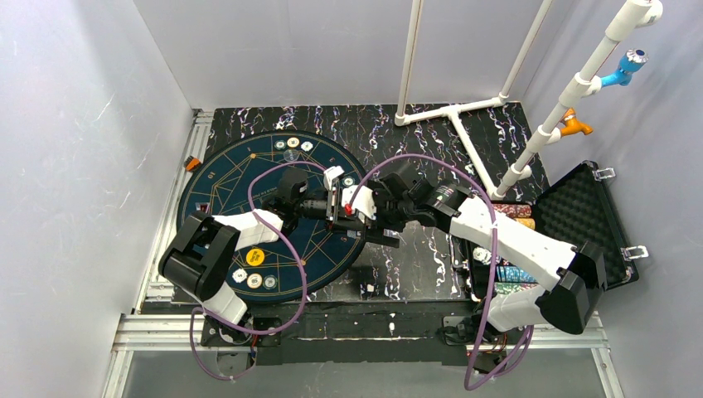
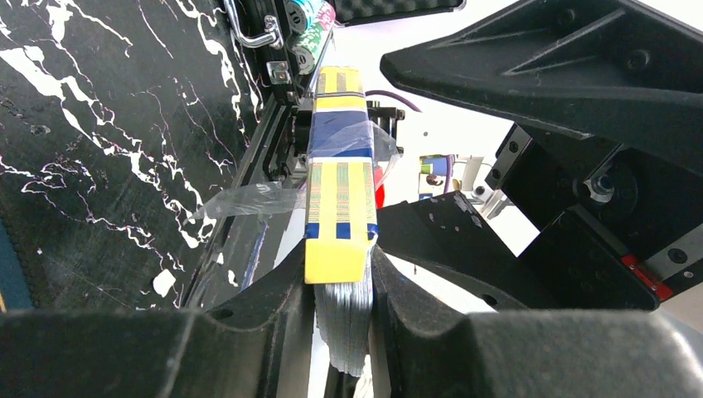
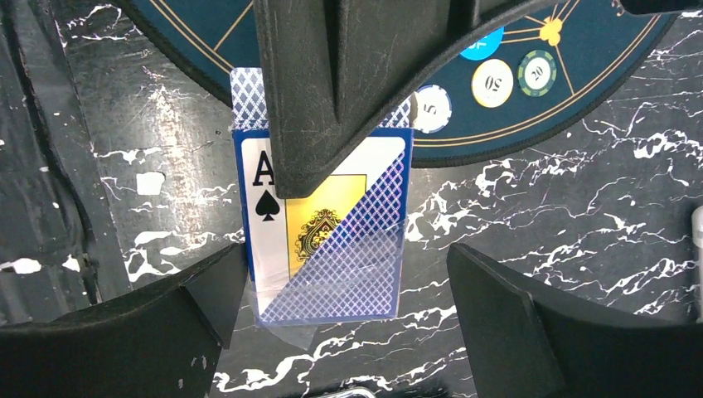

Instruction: Distribute texas hold em gaming equipment

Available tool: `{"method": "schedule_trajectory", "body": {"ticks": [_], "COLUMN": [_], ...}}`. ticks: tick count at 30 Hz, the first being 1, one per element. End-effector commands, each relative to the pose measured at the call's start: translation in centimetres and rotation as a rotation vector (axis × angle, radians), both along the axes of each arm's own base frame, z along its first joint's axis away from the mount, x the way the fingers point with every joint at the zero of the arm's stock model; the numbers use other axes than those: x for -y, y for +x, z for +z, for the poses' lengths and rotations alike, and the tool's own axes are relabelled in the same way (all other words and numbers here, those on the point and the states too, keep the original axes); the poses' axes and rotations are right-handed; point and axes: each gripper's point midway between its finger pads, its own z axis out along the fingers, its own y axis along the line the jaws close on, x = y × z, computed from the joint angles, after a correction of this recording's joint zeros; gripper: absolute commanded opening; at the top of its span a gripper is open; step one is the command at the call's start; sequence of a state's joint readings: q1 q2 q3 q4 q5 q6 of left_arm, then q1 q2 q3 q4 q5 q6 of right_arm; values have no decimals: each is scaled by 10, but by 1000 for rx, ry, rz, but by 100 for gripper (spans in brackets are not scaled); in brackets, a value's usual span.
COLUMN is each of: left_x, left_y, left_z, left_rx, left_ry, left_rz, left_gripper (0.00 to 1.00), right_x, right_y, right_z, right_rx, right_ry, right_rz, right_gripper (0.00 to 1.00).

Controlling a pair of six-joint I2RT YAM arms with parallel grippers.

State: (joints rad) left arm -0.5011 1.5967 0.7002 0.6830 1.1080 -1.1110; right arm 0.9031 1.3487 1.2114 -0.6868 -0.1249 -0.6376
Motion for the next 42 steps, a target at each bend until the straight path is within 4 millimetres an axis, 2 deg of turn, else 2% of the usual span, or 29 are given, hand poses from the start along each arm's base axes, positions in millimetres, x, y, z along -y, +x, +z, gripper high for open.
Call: {"method": "schedule_trajectory", "body": {"ticks": [1,6,14,18,21,27,29,31,34,37,42], "left_x": [-2,1,-1,-2,-2,-1,-1,-2,-6,-9,-15], "left_y": [-12,-16,-24,-26,-26,-24,-23,-21,-17,-13,-13], "left_z": [26,32,39,41,40,36,36,37,34,28,18], "left_rx": [83,93,114,121,116,103,108,122,140,157,175], "left_ry": [-62,-74,-92,-96,-97,-89,-89,-88,-73,-48,4], "left_rz": [-60,-87,-118,-120,-124,-113,-112,-97,-64,-39,-21], "left_gripper": [0,0,0,0,0,2,23,39,51,54,50], "right_x": [-7,-16,-18,-19,-19,-20,-19,-18,-16,-14,-13], "right_y": [11,-9,-14,-17,-17,-15,-17,-19,-22,-24,-24], "right_z": [13,-4,-19,-25,-24,-15,-14,-14,-16,-16,-13], "right_rx": [77,-12,-41,-58,-59,-58,-67,-76,-94,-103,-107], "right_ry": [4,10,16,23,32,56,60,60,62,62,60], "right_rz": [22,108,116,120,114,100,101,101,103,99,87], "right_gripper": [98,98,97,91,80,46,36,23,9,1,1]}}
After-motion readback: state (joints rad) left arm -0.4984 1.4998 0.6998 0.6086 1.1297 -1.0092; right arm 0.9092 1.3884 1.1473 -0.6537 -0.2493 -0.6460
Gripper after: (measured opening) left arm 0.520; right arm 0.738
